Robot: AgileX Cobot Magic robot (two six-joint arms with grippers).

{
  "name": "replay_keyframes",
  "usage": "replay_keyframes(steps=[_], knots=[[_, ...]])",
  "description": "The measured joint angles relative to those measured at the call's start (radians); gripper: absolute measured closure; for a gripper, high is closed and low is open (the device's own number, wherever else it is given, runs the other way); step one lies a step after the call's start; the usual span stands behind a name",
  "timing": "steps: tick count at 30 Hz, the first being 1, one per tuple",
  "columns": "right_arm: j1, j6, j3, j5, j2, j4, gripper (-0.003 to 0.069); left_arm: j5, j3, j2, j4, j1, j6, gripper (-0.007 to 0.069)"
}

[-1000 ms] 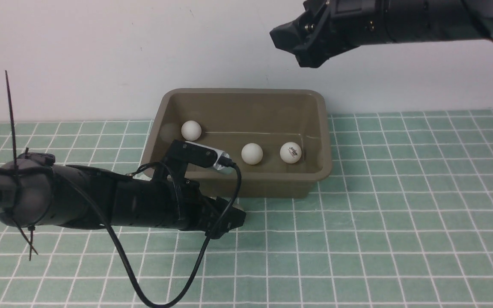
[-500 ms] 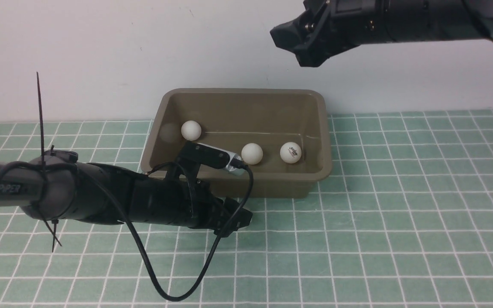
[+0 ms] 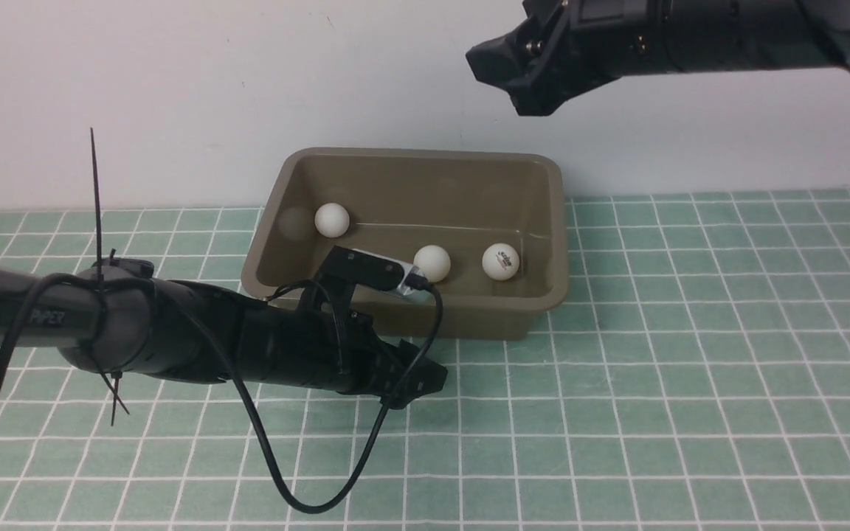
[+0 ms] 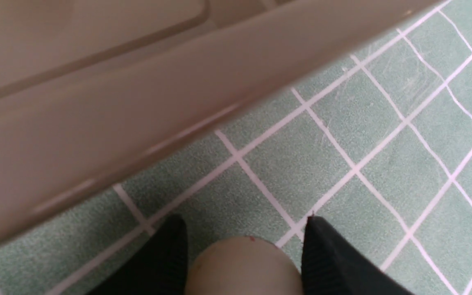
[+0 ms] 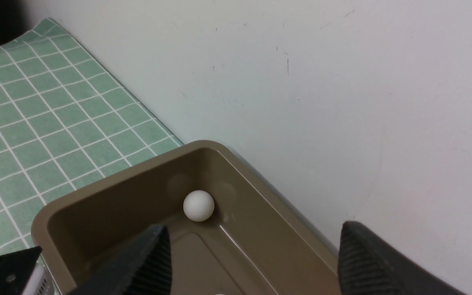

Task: Put the table tennis balls in the box on the green coffee tablecloth.
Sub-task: 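Reach for and grasp a ping pong ball on the table beside the basket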

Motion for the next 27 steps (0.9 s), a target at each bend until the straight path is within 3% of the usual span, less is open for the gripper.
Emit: replay_keyframes(steps=[7, 19, 27], knots=[[0.0, 0.0, 0.0, -0.02, 0.0, 0.0, 0.0162, 0.078, 0.0, 0.0, 0.0, 0.0, 0.0, 0.0304], [0.0, 0.0, 0.0, -0.026, 0.0, 0.0, 0.0162, 0.444, -0.01, -0.016, 0.016, 0.0, 0.001, 0.0304], [0.0, 0.0, 0.0, -0.026, 0.0, 0.0, 0.0162, 0.485, -0.117, -0.059, 0.023, 0.001, 0.002, 0.0304]])
